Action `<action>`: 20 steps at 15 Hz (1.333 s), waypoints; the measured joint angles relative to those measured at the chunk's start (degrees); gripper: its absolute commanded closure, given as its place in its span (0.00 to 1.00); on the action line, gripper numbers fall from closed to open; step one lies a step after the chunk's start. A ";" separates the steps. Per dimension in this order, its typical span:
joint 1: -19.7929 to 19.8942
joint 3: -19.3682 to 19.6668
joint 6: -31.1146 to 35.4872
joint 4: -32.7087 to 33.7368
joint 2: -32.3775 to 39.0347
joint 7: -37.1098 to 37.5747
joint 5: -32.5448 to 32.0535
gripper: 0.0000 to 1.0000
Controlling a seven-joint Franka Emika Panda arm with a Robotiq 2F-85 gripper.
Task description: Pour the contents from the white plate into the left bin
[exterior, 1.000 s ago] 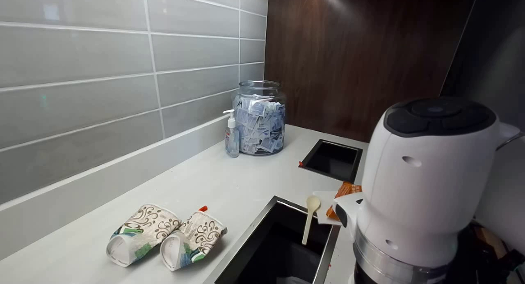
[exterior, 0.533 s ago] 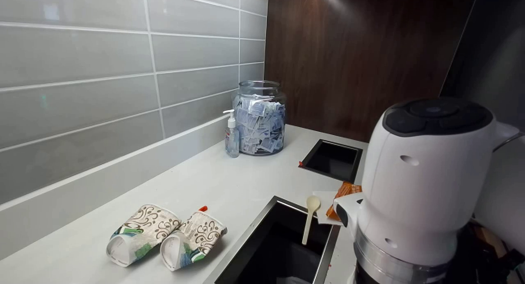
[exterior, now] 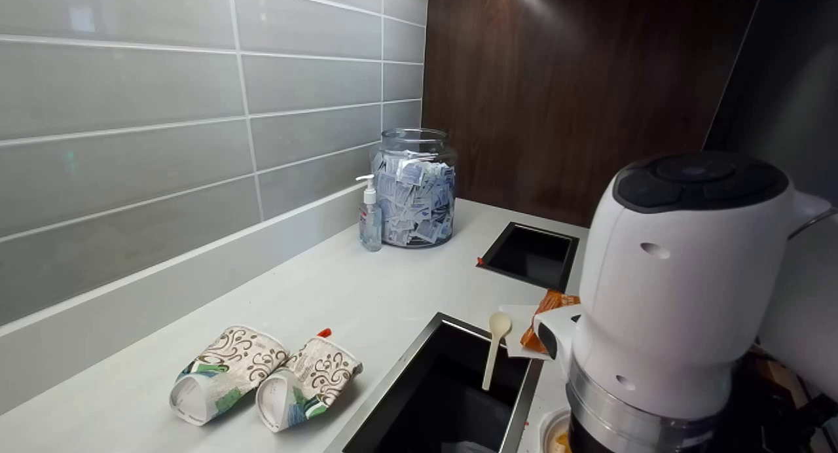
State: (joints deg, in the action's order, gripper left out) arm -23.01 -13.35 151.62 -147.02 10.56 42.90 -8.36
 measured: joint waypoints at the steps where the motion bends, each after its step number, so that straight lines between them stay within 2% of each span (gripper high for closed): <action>1: 0.01 0.00 0.00 -0.02 -0.22 0.00 0.00 0.95; 3: 0.02 0.00 0.00 -0.12 -0.81 -0.01 0.00 1.00; 20: 0.13 0.04 0.00 -0.37 -2.44 0.00 -1.28 0.99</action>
State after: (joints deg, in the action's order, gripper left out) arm -22.88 -13.31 151.62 -147.38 8.12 42.90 -9.64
